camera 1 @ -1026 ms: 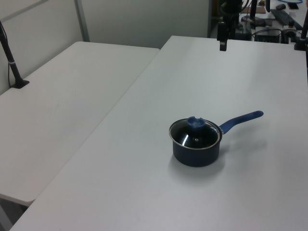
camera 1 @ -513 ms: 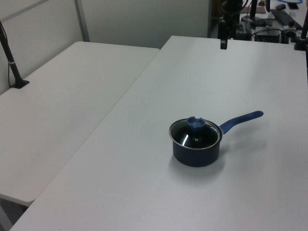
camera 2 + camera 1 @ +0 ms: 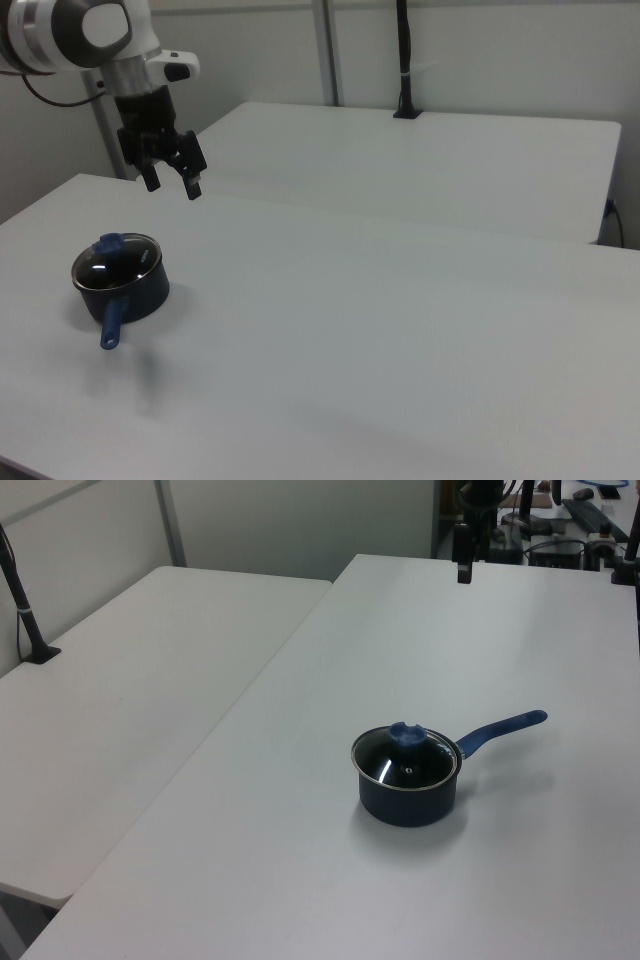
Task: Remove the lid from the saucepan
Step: 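Move the gripper toward the saucepan's glass lid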
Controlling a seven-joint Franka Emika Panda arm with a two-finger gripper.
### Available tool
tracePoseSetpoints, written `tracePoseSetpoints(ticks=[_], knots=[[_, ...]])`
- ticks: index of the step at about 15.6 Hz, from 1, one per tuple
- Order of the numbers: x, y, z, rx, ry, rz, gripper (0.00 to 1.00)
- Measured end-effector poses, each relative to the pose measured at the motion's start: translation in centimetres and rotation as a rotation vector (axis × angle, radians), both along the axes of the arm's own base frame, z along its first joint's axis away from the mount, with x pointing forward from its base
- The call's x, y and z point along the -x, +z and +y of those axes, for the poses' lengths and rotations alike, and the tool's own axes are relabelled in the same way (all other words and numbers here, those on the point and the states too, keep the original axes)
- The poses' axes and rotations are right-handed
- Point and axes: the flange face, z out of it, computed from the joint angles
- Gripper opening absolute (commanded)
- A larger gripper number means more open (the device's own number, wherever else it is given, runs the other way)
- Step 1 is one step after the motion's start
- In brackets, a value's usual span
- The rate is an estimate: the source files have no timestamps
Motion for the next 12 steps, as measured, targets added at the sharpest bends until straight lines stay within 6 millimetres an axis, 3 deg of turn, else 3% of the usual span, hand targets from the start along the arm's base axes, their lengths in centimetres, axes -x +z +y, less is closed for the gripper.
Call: tracePoseSetpoints(ticks=[4, 12], knots=[[-1.1, -1.1, 1.7, -0.008, 0.032, -0.026, 1.0], [-3.6, -6.4, 7.3, -0.022, 0.128, -0.004, 1.0]])
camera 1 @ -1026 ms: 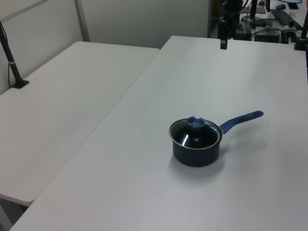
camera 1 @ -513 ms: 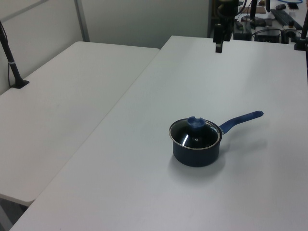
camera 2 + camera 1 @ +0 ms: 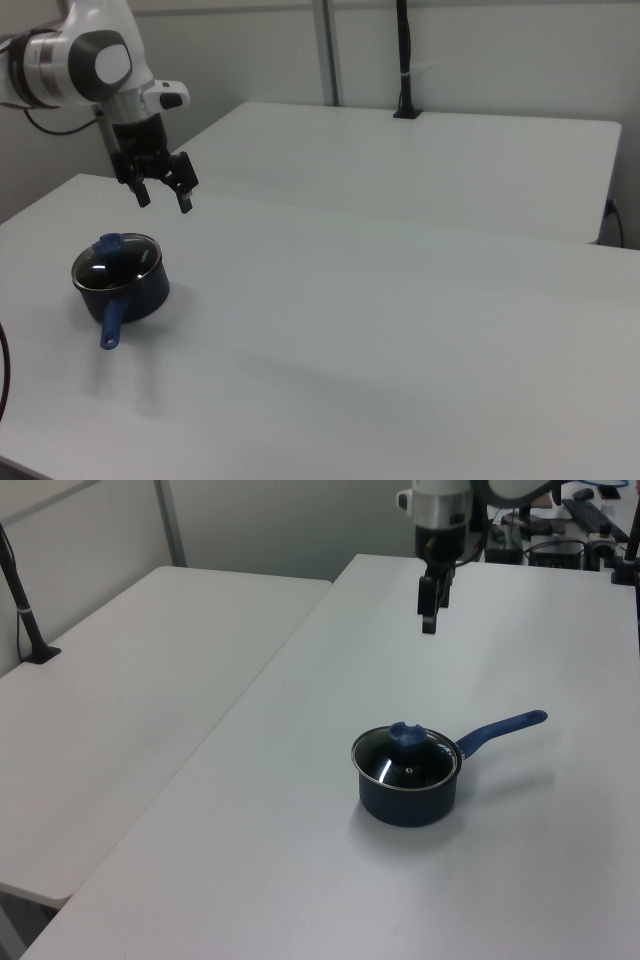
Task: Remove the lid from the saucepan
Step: 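Move the gripper toward the saucepan's glass lid, then lower the open gripper over the blue knob of the lid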
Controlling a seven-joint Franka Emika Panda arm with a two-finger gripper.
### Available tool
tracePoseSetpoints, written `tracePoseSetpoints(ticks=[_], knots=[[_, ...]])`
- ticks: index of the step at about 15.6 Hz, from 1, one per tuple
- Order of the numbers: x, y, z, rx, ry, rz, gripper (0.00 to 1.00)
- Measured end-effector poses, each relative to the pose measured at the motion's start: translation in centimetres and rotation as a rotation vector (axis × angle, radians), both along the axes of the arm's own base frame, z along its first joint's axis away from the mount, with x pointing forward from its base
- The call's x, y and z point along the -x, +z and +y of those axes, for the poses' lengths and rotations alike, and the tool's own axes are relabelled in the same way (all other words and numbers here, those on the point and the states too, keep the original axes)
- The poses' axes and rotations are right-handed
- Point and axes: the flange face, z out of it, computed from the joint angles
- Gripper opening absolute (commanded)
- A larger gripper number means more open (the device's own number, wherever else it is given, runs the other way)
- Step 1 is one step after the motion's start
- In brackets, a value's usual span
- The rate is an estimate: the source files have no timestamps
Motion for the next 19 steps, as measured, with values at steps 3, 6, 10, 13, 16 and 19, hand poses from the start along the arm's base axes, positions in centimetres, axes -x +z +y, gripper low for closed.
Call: tracePoseSetpoints(ticks=[3, 6, 10, 13, 16, 19], knots=[[-0.5, -1.8, 2.2, 0.0, 0.034, 0.026, 1.0], [-0.6, -2.9, 5.2, -0.011, 0.081, 0.018, 1.0], [1.3, -2.8, 11.2, -0.029, 0.174, 0.011, 1.0], [2.5, -3.7, 15.1, -0.036, 0.183, -0.001, 1.0], [2.0, -6.7, 16.8, -0.041, 0.165, 0.006, 0.98], [1.2, -9.1, 17.1, -0.038, 0.158, 0.017, 0.93]])
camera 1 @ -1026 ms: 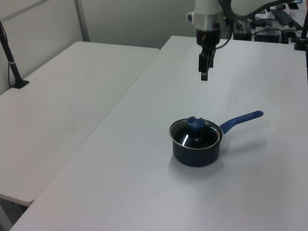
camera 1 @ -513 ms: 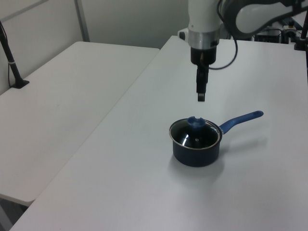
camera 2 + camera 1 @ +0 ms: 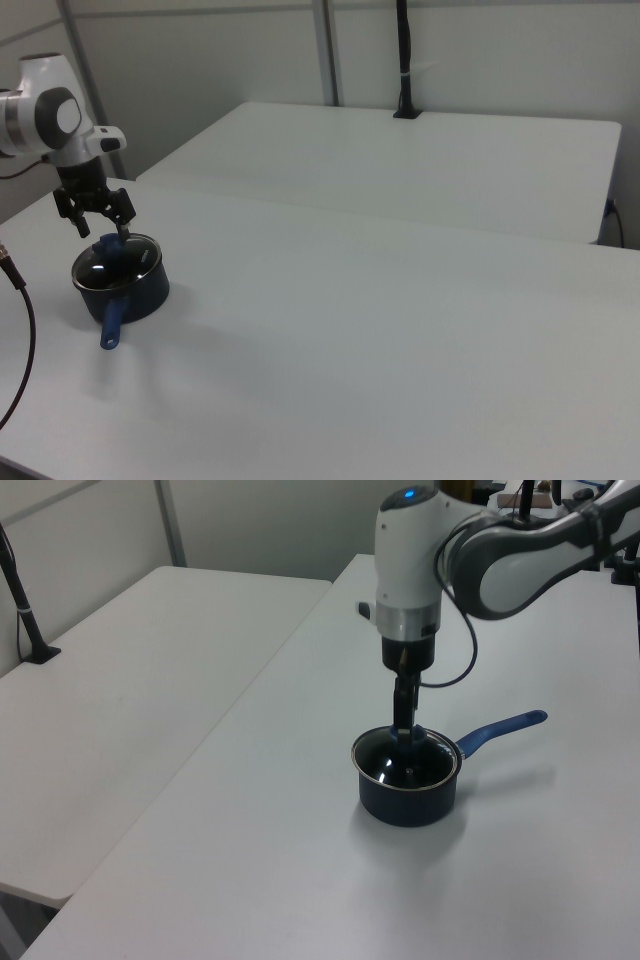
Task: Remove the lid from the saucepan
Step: 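Lower the open gripper over the blue knob of the lid, then close the gripper on the blue lid knob, then lift the glass lid off the pot and carry it beside the pot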
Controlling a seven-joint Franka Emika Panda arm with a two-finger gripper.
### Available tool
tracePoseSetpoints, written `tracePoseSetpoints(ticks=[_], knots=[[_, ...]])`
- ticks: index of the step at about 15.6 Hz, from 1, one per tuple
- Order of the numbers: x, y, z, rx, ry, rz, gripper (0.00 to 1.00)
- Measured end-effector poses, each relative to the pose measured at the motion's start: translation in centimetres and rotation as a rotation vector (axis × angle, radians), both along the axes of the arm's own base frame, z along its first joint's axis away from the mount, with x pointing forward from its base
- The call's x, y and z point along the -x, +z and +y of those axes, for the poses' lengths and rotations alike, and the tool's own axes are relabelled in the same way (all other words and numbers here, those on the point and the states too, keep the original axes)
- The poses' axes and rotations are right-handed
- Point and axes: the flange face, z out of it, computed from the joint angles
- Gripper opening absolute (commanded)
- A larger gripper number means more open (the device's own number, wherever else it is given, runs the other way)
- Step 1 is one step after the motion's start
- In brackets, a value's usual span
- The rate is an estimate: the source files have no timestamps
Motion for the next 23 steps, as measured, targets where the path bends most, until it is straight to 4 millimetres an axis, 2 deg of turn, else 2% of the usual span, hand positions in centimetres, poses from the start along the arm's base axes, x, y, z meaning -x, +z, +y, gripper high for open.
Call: tracePoseSetpoints(ticks=[3, 7, 9, 11, 17, 20, 23], knots=[[-0.3, -0.7, 0.1, 0.002, -0.01, -0.007, 0.76], [-0.3, -1.3, 0.2, 0.013, -0.006, -0.002, 0.59], [-0.4, -1.7, 0.3, 0.016, -0.004, -0.003, 0.53], [-0.4, -1.6, 0.3, 0.015, -0.003, -0.007, 0.41], [-0.5, -1.1, 0.4, 0.01, -0.003, -0.017, 0.41], [-0.8, 0.9, 0.2, -0.004, -0.009, -0.05, 0.41], [-1.0, 2.6, -0.9, -0.008, -0.026, -0.077, 0.41]])
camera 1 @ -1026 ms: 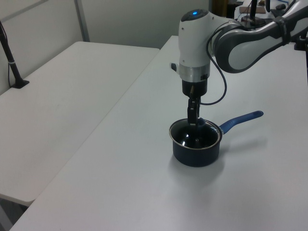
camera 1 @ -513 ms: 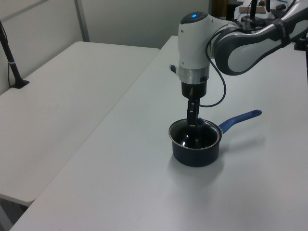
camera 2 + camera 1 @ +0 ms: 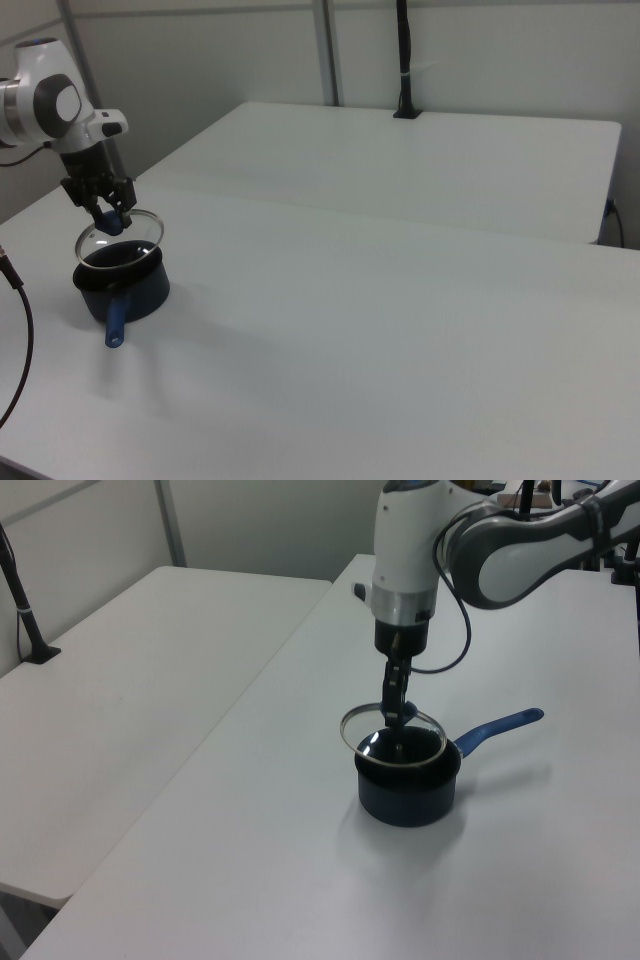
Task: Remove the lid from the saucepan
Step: 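Lift the glass lid off the pot and carry it beside the pot, then lower the lid onto the table and open the gripper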
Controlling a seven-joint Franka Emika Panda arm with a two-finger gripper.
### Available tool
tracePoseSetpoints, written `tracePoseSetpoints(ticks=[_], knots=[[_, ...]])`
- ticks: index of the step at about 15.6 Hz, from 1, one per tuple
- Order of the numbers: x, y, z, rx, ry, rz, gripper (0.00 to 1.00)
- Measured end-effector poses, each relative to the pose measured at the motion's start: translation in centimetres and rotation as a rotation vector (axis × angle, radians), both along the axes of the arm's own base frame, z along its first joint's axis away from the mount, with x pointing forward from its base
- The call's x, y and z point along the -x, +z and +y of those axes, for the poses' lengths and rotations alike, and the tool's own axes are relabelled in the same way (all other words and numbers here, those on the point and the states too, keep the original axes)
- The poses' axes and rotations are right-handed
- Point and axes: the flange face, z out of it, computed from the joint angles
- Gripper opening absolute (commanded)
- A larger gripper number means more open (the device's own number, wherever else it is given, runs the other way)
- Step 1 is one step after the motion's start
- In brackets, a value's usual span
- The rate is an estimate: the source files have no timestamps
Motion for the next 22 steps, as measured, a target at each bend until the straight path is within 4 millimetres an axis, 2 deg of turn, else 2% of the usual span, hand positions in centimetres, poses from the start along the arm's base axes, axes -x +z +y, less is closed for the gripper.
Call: tracePoseSetpoints(ticks=[3, 7, 11, 13, 15, 19, 22], knots=[[-0.9, 1.1, -2.5, 0.0, -0.03, -0.018, 0.41], [-3.3, 2.7, -9.8, 0.004, -0.072, -0.042, 0.41], [-5.4, 2.6, -19.0, 0.015, -0.132, -0.038, 0.41], [-5.7, 2.0, -21.7, 0.02, -0.155, -0.027, 0.41], [-5.6, 0.8, -22.5, 0.024, -0.164, -0.007, 0.41], [-5.0, -5.2, -22.6, 0.04, -0.156, 0.064, 0.41], [-5.5, -8.8, -23.1, 0.074, -0.143, 0.088, 0.41]])
